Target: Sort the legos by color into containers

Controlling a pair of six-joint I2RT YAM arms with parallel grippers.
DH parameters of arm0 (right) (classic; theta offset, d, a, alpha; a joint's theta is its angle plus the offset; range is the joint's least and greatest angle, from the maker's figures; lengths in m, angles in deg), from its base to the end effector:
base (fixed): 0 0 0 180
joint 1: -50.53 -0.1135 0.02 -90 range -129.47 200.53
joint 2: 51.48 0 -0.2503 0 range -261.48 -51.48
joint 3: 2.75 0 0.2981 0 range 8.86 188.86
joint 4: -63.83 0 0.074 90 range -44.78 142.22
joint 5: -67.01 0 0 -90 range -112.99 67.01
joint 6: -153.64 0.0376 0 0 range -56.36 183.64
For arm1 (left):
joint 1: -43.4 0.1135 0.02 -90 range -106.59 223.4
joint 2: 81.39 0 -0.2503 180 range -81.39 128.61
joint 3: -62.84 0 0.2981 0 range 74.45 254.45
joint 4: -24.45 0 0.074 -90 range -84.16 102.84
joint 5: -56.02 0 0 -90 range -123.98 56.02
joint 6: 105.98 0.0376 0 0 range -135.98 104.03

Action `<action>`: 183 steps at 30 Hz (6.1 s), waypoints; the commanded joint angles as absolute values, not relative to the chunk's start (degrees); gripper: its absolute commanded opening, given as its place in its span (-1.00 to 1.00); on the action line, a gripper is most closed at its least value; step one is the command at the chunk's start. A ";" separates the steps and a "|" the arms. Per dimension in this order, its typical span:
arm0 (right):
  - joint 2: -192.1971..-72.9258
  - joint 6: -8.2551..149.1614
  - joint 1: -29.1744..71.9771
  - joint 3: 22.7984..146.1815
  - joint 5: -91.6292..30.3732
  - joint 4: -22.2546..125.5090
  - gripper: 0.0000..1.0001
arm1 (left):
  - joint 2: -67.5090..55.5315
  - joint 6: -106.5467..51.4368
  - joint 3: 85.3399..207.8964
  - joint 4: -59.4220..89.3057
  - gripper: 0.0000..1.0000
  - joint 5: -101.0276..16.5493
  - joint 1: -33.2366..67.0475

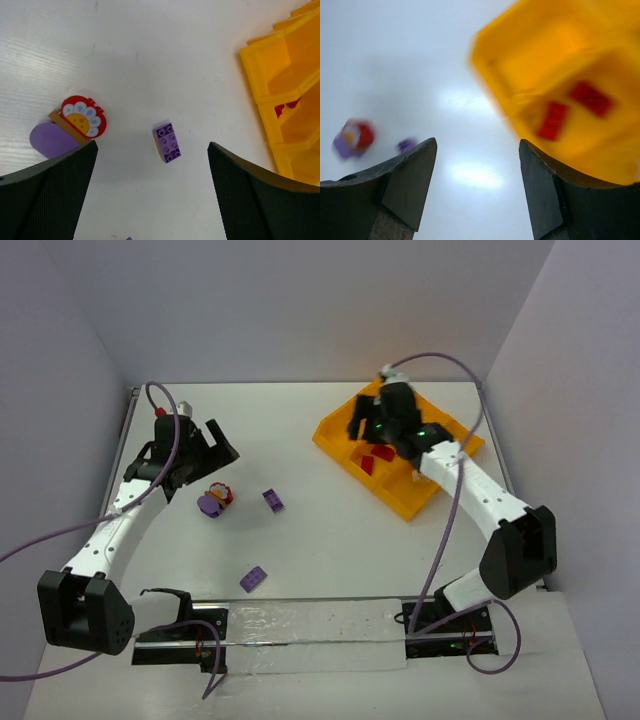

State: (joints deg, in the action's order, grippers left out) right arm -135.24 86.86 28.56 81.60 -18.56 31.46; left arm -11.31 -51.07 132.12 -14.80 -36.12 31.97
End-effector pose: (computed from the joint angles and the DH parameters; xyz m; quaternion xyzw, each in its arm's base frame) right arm 0.3587 0.1416 0.3067 0.0283 0.8728 0.1556 0.4618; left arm 0.3116 -0.0644 0.2729 -0.1781 0.8887 -0.1823 0.3812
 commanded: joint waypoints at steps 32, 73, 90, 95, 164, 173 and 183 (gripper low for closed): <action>-177.33 78.51 -1.77 109.36 -20.83 20.90 0.61 | -12.58 -59.28 136.43 -26.64 0.99 -21.25 32.59; -173.67 88.19 30.40 118.95 -16.90 18.98 0.00 | -14.26 -50.02 127.74 -31.32 0.93 -32.76 29.84; -154.79 77.33 15.86 97.04 -22.56 26.67 0.35 | -11.01 -55.38 133.31 -33.65 0.95 -27.43 27.14; -150.45 76.98 7.97 88.42 -27.40 30.06 0.36 | -13.70 -55.42 129.71 -33.31 0.93 -30.41 27.12; -146.14 87.51 22.75 84.13 -29.10 27.13 0.41 | 0.31 -75.03 119.49 -36.39 0.71 -23.72 -11.53; -146.17 87.37 22.75 83.65 -29.05 27.17 0.41 | 0.49 -74.92 118.43 -34.28 0.60 -26.12 -11.53; -146.05 87.46 22.72 83.44 -29.49 27.56 0.41 | 2.09 -74.78 119.53 -37.75 0.69 -25.71 -11.76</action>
State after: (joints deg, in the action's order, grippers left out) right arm -146.66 87.01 23.02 84.14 -29.34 26.88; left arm 1.45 -74.92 118.76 -36.29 -25.25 -11.39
